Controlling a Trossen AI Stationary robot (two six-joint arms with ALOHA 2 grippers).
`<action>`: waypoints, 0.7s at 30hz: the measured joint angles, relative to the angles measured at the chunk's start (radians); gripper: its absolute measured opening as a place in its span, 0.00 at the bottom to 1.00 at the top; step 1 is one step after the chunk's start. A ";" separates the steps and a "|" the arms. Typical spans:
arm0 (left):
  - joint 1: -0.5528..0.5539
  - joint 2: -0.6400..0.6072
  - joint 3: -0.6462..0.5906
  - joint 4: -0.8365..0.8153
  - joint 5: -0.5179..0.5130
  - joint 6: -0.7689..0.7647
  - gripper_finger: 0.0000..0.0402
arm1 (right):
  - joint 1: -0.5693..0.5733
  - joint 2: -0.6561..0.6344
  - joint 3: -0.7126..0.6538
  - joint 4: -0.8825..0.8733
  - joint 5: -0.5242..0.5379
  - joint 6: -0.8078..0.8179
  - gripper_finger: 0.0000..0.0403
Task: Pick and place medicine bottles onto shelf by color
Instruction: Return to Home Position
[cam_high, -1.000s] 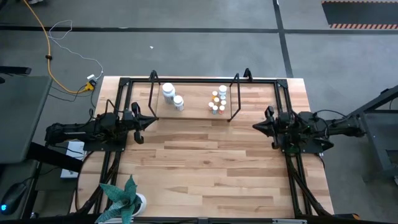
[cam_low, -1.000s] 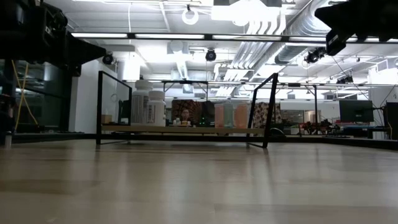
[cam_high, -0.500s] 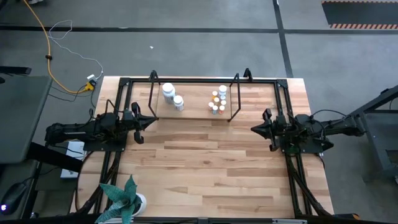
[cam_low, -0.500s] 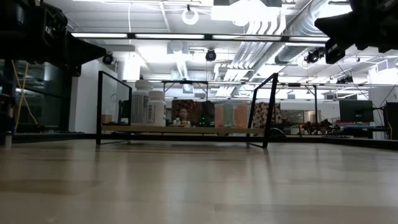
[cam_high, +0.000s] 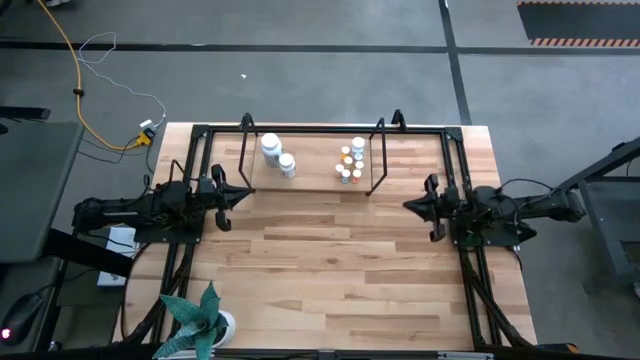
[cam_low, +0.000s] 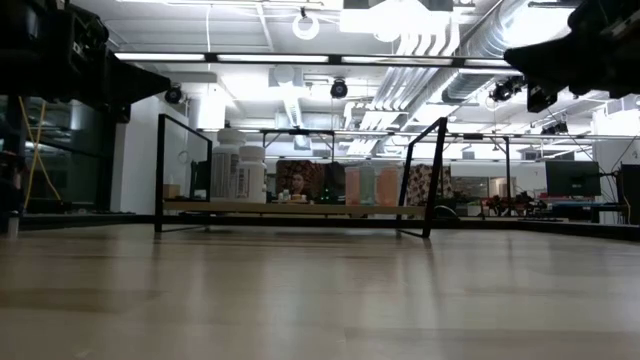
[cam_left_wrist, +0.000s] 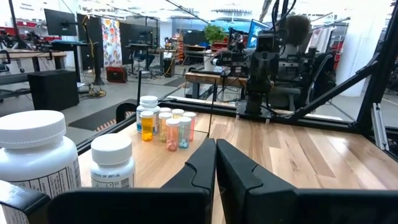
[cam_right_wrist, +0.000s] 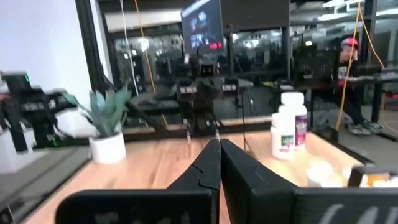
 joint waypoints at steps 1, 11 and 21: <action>0.000 0.000 0.000 0.000 0.000 0.000 0.01 | 0.000 0.000 0.000 -0.018 0.006 -0.005 0.00; 0.000 0.000 0.000 0.000 0.000 0.000 0.01 | 0.000 0.003 0.000 -0.196 0.039 0.226 0.00; 0.000 0.000 0.000 0.000 0.000 0.000 0.01 | 0.000 0.009 0.000 -0.204 0.029 0.240 0.00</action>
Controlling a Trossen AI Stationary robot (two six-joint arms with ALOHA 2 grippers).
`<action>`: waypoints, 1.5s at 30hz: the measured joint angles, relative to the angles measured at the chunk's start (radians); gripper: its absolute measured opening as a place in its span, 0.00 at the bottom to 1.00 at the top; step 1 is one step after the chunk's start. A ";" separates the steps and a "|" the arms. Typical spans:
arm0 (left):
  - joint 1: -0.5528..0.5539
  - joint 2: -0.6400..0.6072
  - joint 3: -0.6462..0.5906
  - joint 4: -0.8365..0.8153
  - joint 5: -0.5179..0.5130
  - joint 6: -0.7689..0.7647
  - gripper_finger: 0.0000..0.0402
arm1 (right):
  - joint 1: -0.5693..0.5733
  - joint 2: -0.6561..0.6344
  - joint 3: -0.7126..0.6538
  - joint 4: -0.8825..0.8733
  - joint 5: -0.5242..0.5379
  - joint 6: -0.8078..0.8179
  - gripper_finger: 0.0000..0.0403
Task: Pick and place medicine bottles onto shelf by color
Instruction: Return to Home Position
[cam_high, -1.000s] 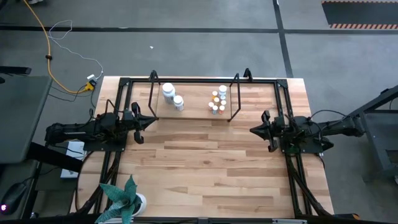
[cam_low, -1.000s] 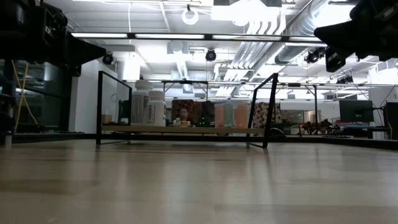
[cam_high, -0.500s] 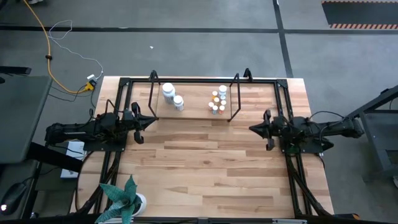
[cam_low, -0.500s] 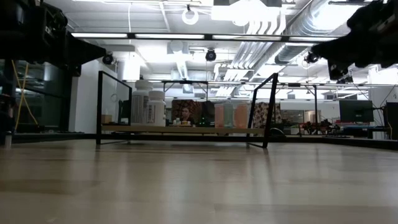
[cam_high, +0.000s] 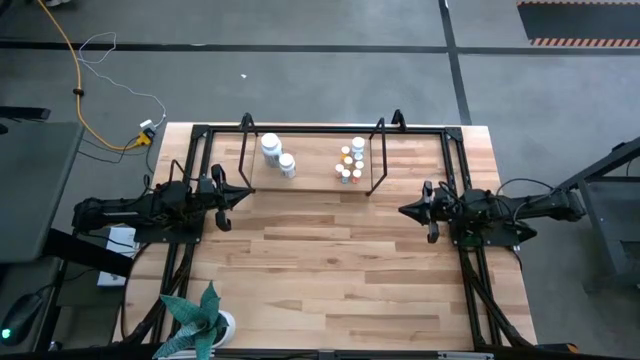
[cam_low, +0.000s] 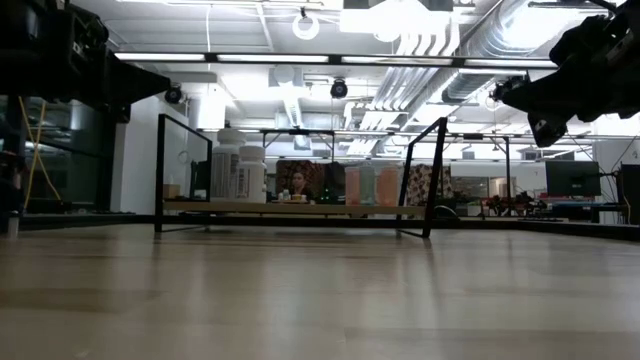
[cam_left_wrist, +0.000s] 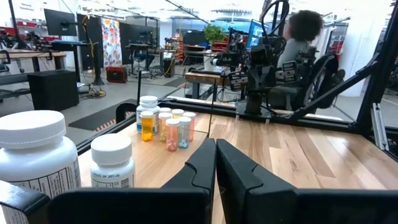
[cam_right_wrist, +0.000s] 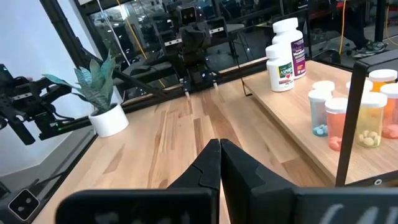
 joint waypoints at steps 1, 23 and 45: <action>0.000 0.000 0.000 0.000 0.000 0.000 0.01 | 0.000 0.000 0.000 0.000 0.000 -0.002 0.00; 0.000 -0.009 0.002 -0.001 0.003 0.000 0.01 | -0.090 -0.098 0.000 0.002 -0.006 -0.002 0.00; 0.000 -0.009 0.002 0.000 0.002 0.000 0.01 | -0.126 -0.098 -0.001 0.004 -0.006 -0.003 0.00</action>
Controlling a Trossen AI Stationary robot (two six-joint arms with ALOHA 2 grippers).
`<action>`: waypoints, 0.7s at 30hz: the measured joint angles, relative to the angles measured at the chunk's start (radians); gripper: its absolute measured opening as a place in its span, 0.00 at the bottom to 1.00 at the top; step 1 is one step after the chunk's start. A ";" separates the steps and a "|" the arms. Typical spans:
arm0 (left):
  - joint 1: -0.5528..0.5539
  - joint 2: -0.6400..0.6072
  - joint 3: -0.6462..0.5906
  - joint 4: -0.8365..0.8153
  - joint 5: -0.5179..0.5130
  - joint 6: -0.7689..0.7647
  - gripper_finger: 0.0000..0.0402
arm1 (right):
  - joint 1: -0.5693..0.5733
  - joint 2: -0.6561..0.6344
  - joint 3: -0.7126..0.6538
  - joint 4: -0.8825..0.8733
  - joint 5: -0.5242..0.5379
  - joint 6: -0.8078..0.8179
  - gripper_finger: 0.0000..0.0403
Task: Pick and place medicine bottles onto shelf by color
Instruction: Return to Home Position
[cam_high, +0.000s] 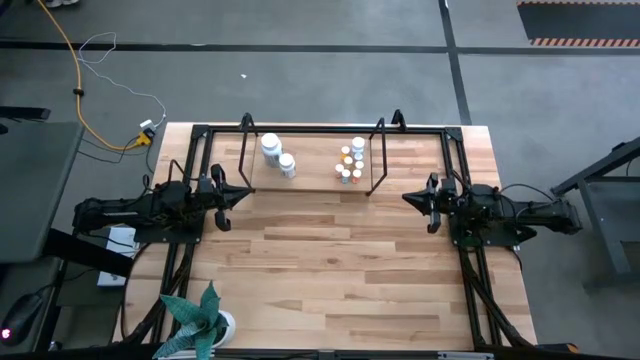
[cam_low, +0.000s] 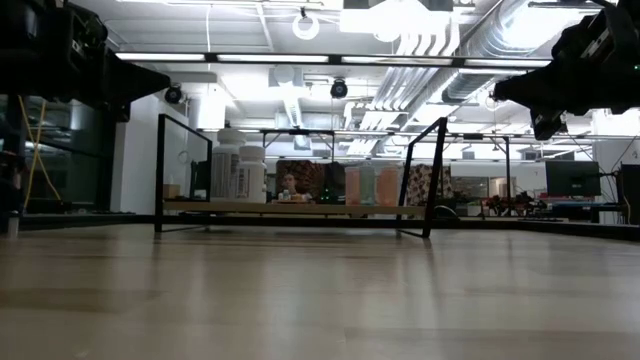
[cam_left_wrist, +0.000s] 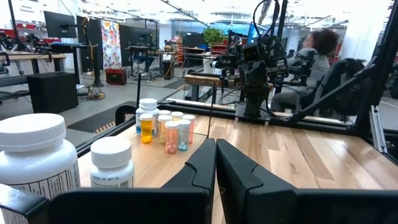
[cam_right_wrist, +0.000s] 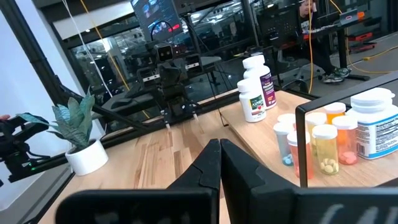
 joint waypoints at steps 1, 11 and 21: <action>0.000 0.000 0.000 0.000 0.000 0.000 0.01 | 0.000 0.000 0.000 0.000 0.000 0.000 0.00; 0.000 0.000 -0.001 0.000 -0.001 0.000 0.01 | 0.000 0.000 0.000 0.000 0.000 0.000 0.00; 0.000 0.009 -0.002 0.000 -0.003 0.000 0.01 | 0.000 0.000 0.000 0.000 0.000 0.000 0.00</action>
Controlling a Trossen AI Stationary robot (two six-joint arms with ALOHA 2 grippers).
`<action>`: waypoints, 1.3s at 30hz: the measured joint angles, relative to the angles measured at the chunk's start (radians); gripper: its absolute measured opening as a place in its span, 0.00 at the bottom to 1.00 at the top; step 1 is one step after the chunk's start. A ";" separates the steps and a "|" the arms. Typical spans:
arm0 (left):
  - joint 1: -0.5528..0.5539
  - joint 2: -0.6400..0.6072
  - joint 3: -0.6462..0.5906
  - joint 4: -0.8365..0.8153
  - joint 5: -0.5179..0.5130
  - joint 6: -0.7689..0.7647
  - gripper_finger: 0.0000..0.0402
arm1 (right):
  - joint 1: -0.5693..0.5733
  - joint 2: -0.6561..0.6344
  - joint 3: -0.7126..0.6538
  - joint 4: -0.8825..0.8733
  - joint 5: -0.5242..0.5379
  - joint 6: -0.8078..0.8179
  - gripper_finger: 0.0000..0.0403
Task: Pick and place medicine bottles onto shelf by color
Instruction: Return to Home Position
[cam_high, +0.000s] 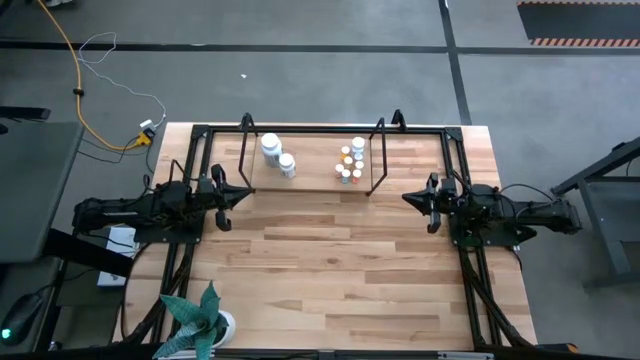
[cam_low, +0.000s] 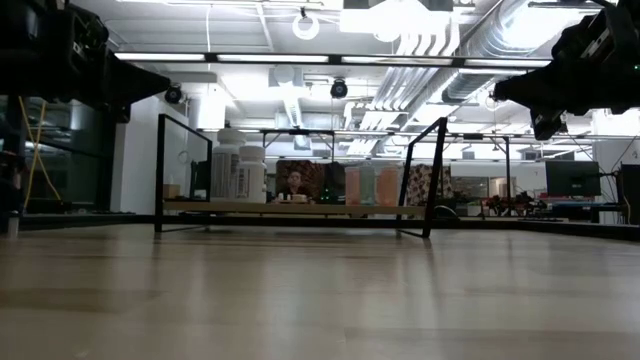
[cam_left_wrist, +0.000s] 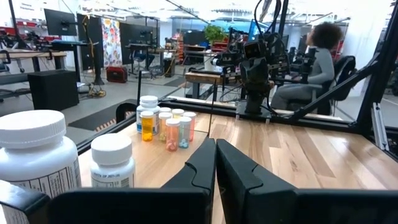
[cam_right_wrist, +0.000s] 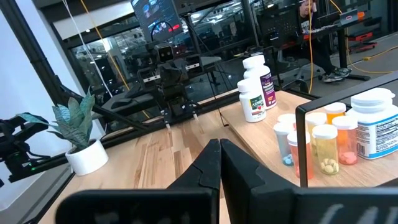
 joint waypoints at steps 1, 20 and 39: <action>0.000 0.000 0.000 0.001 0.000 0.000 0.01 | 0.000 0.000 0.000 0.000 0.000 0.000 0.00; 0.000 0.000 0.000 0.016 -0.147 0.000 0.01 | 0.002 0.000 0.000 0.000 0.000 0.000 0.00; 0.000 0.000 0.000 0.017 -0.143 0.000 0.01 | 0.002 0.006 0.000 0.000 0.000 0.000 0.00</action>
